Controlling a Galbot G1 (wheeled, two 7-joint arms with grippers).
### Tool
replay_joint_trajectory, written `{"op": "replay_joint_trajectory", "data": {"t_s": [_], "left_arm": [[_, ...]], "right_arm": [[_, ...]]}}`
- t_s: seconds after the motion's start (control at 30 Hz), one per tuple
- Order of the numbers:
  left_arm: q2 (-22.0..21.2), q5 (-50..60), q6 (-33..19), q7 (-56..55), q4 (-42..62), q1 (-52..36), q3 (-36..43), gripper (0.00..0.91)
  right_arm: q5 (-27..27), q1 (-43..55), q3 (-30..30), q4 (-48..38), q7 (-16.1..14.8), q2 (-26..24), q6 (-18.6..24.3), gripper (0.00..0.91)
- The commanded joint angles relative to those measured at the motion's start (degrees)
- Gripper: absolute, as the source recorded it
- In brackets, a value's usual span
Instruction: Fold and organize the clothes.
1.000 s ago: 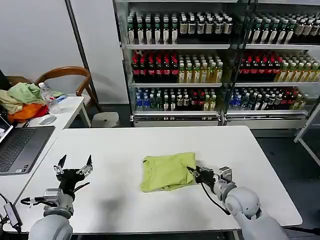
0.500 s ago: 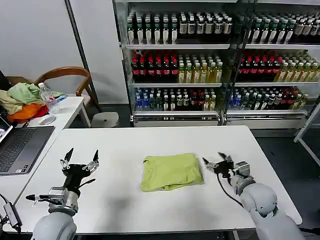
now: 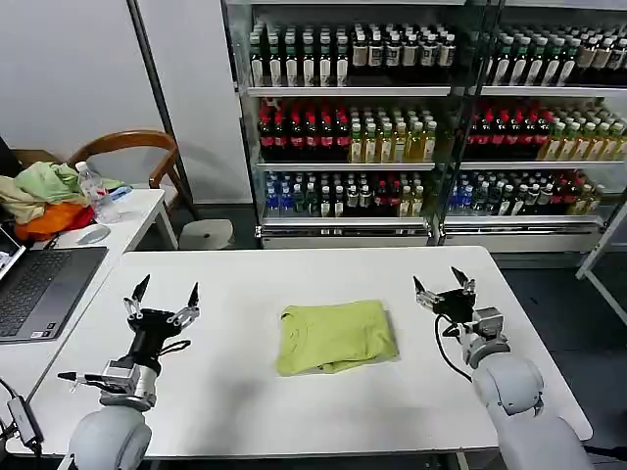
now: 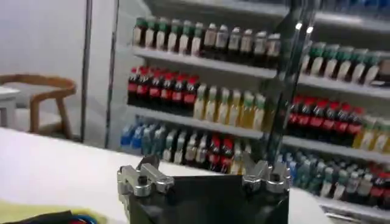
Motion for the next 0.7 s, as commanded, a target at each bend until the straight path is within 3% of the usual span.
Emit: {"op": "replay_joint_trajectory", "data": {"t_s": [0.03,0.37,0.53,0.6,0.7], "left_arm": [[-0.6,4.3,-5.3,4.5,2.8,-0.5,0.6,0.907],[-0.8,5.1,-5.1,5.1,4.8,-4.3,3.5,0.907],[-0.8,3.6,-4.4,4.9,6.2,-5.9,3.9,0.907],[-0.5,2.7,-4.0,4.8,6.7,-6.4,3.8,0.907],[-0.3,1.8,-3.9,4.9,7.4,-7.3,3.6,0.907]], "right_arm": [[-5.2,-0.4,1.5,-1.8,2.7,2.4,6.1,0.907],[-5.2,-0.8,1.6,-4.0,0.3,1.7,10.0,0.907],[-5.2,0.3,1.1,-4.2,0.1,1.8,9.7,0.907],[-6.7,0.7,1.2,-3.6,0.5,2.2,5.8,0.907],[-6.3,0.9,1.0,-3.6,0.9,2.4,6.2,0.907]]}}
